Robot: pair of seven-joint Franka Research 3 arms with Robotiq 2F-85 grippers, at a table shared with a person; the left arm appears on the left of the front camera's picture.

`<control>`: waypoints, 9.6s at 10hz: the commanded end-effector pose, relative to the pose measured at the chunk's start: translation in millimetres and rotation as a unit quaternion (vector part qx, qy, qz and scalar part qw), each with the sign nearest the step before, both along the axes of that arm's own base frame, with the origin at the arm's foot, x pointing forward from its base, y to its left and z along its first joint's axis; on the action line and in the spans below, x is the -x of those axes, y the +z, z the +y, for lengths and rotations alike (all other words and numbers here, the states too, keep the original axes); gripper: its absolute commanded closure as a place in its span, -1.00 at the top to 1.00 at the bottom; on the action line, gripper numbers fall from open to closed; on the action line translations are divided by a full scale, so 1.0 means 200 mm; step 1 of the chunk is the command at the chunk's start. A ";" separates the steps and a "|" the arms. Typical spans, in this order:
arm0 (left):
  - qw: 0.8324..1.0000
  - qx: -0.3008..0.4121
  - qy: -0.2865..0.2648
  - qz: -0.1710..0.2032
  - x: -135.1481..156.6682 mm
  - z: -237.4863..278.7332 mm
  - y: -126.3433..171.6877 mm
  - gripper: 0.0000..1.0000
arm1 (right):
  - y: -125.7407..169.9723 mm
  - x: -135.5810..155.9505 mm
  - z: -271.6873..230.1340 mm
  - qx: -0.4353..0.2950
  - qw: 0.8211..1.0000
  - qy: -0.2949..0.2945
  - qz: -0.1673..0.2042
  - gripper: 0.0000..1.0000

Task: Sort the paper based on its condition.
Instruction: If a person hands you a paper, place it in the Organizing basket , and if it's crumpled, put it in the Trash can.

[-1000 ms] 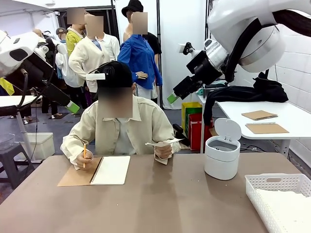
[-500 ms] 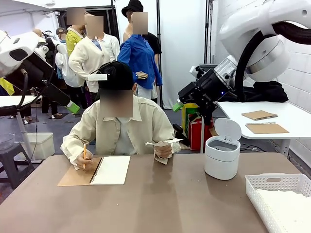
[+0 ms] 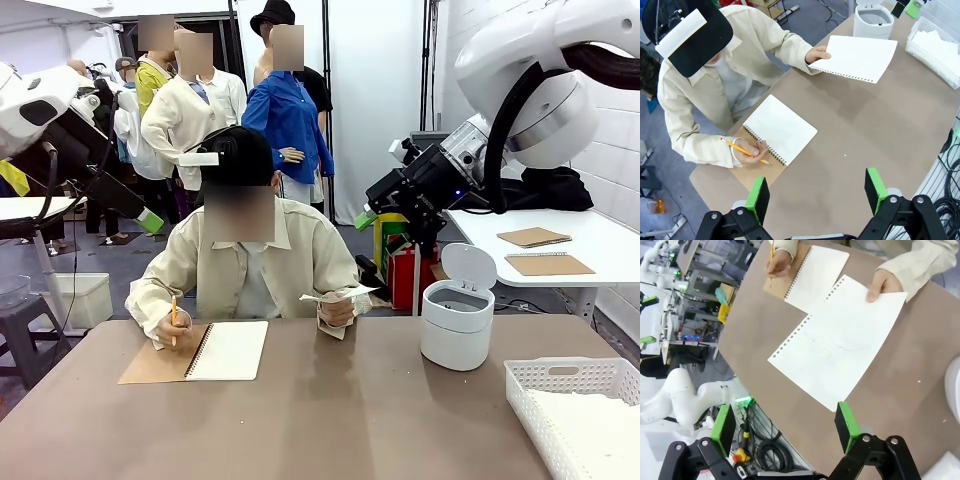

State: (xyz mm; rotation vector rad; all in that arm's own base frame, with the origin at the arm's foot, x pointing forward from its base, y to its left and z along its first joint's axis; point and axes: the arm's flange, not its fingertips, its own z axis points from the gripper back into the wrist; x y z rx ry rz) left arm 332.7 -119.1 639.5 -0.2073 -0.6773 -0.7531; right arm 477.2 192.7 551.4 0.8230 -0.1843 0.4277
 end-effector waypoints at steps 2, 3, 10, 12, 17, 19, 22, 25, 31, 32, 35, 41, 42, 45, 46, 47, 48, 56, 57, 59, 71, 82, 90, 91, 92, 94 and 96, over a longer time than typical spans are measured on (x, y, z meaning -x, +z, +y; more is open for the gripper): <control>1.000 0.004 0.000 0.002 0.00 0.00 0.00 1.00 | -0.02 -0.06 0.00 -0.025 0.998 -0.037 0.051 1.00; 1.000 0.004 0.000 0.002 0.00 0.00 0.00 1.00 | -0.07 -0.11 -0.02 -0.007 0.992 -0.067 0.102 1.00; 1.000 0.004 0.000 0.002 0.00 0.00 0.00 1.00 | -0.47 -0.22 -0.02 -0.035 0.931 -0.191 0.310 1.00; 1.000 0.004 0.000 0.002 0.00 0.00 0.00 1.00 | -0.60 -0.29 -0.03 -0.050 0.913 -0.200 0.352 1.00; 1.000 0.004 0.000 0.002 0.00 0.00 0.00 1.00 | -0.76 -0.33 -0.06 -0.124 0.899 -0.172 0.384 1.00; 1.000 0.004 0.000 0.002 0.00 0.00 0.00 1.00 | -0.76 -0.30 -0.06 -0.099 0.894 -0.196 0.391 1.00; 1.000 0.004 0.000 0.002 0.00 0.00 0.00 1.00 | -0.76 -0.30 -0.07 -0.107 0.899 -0.179 0.385 0.20; 1.000 0.004 0.000 0.002 0.00 0.00 0.00 1.00 | -0.76 -0.31 -0.07 -0.107 0.898 -0.179 0.388 -1.00; 1.000 0.004 0.000 0.002 0.00 0.00 0.00 1.00 | -0.76 -0.30 -0.07 -0.109 0.897 -0.168 0.395 -1.00; 1.000 0.004 0.000 0.002 0.00 0.00 0.00 1.00 | -0.76 -0.30 -0.07 -0.111 0.896 -0.163 0.399 -1.00; 1.000 0.004 0.000 0.002 0.00 0.00 0.00 1.00 | -0.72 -0.27 -0.06 -0.124 0.903 -0.159 0.380 -1.00; 1.000 0.004 0.000 0.002 0.00 0.00 0.00 1.00 | -0.11 -0.04 -0.12 -0.091 0.967 -0.063 0.229 -1.00; 1.000 0.004 0.000 0.002 0.00 0.00 0.00 1.00 | -0.01 0.02 -0.18 -0.066 0.983 -0.028 0.169 -1.00; 1.000 0.004 0.000 0.002 0.00 0.00 0.00 1.00 | 0.14 0.21 -0.39 0.042 0.999 0.012 -0.013 -1.00; 1.000 0.004 0.000 0.002 0.00 0.00 0.00 1.00 | 0.14 0.25 -0.49 0.069 0.997 0.026 -0.034 -1.00; 1.000 0.004 0.000 0.002 0.00 0.00 0.00 1.00 | 0.13 0.26 -0.58 0.104 0.992 0.020 -0.072 -1.00; 1.000 0.004 0.000 0.002 0.00 0.00 0.00 1.00 | 0.12 0.30 -0.66 0.144 0.984 -0.005 -0.105 -1.00; 1.000 0.004 0.000 0.002 0.00 0.00 0.00 1.00 | -0.29 0.73 -0.98 0.211 0.959 -0.182 -0.058 -1.00; 1.000 0.004 0.000 0.002 0.00 0.00 0.00 1.00 | -0.30 0.61 -0.99 0.228 0.962 -0.123 -0.085 -1.00; 1.000 0.004 0.000 0.002 0.00 0.00 0.00 1.00 | -0.30 0.61 -0.99 0.228 0.962 -0.123 -0.085 -1.00; 1.000 0.004 0.000 0.002 0.00 0.00 0.00 1.00 | -0.58 0.89 -1.13 0.283 0.948 -0.145 0.020 -1.00; 1.000 0.004 0.000 0.002 0.00 0.00 0.00 1.00 | -1.03 1.07 -0.97 0.278 0.949 -0.141 0.042 -1.00; 1.000 0.004 0.000 0.002 0.00 0.00 0.00 1.00 | -0.72 0.55 -1.06 0.289 0.948 -0.118 0.060 -1.00; 1.000 0.004 0.000 0.002 0.00 0.00 0.00 1.00 | -0.74 0.54 -1.06 0.290 0.948 -0.116 0.066 -0.75; 1.000 0.004 0.000 0.002 0.00 0.00 0.00 1.00 | -0.73 0.55 -1.08 0.293 0.946 -0.121 0.075 -0.38; 1.000 0.004 0.000 0.002 0.00 0.00 0.00 1.00 | -0.72 0.58 -1.14 0.309 0.938 -0.132 0.086 0.36; 1.000 0.004 0.000 0.002 0.00 0.00 0.00 1.00 | -0.72 0.62 -1.24 0.328 0.926 -0.155 0.107 1.00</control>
